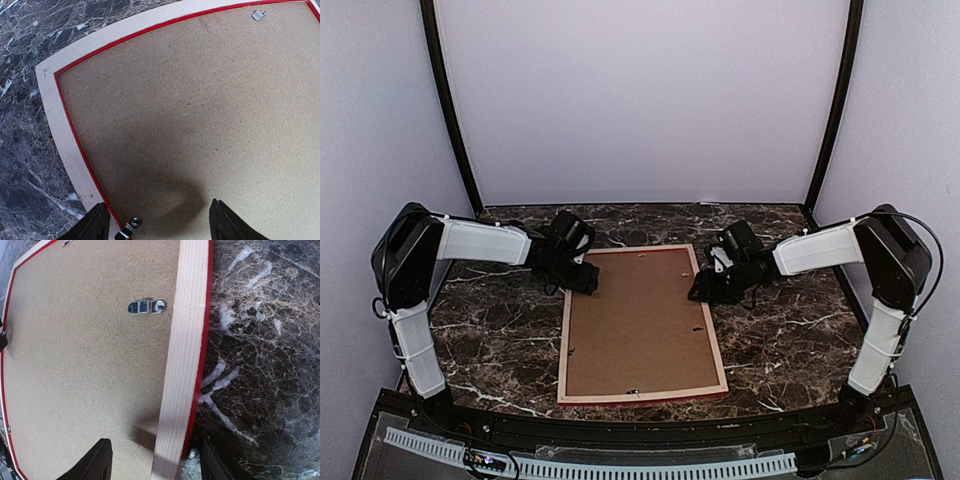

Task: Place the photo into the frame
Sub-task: Press the fastener onto the backboard.

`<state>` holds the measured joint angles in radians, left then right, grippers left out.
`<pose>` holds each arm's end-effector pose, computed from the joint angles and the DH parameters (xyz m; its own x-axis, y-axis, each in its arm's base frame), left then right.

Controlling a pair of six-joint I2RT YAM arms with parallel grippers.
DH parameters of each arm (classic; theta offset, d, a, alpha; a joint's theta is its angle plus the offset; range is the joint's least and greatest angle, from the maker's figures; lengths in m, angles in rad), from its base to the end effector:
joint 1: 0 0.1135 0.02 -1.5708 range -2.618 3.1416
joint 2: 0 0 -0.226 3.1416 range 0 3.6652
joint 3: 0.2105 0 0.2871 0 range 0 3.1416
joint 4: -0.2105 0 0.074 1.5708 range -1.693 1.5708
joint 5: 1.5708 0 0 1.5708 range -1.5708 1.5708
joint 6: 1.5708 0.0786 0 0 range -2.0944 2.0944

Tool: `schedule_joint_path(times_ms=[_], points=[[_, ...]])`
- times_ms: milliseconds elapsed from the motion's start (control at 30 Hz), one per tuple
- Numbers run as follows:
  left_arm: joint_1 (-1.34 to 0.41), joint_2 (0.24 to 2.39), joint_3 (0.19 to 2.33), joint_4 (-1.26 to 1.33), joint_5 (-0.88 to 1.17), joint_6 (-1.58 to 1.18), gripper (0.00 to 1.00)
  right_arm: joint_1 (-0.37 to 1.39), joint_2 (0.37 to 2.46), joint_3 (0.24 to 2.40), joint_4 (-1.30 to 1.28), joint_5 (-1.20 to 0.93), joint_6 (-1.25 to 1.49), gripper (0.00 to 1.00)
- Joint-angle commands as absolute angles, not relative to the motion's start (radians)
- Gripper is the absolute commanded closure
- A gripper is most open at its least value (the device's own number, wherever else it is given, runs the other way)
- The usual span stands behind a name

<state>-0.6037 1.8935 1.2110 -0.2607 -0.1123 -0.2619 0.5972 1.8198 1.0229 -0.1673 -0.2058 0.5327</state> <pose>0.3645 -0.2407 0.0742 -0.7757 0.2224 -0.5907 0.3200 0.9452 -0.0644 0.3225 0.2387 0.0496 -0.9137 -0.0202 -0.4058 -0.2121 0.8755 0.4341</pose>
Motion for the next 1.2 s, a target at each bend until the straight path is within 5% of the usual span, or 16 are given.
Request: schedule_joint_path(times_ms=[0, 1167], points=[[-0.597, 1.885, 1.201, -0.299, -0.09, -0.274, 0.29, 0.599, 1.819, 1.003, -0.148, -0.21, 0.541, 0.39], [-0.597, 1.688, 1.013, -0.196, 0.126, -0.366, 0.34, 0.601, 1.837, 1.008, -0.138, -0.22, 0.549, 0.39]])
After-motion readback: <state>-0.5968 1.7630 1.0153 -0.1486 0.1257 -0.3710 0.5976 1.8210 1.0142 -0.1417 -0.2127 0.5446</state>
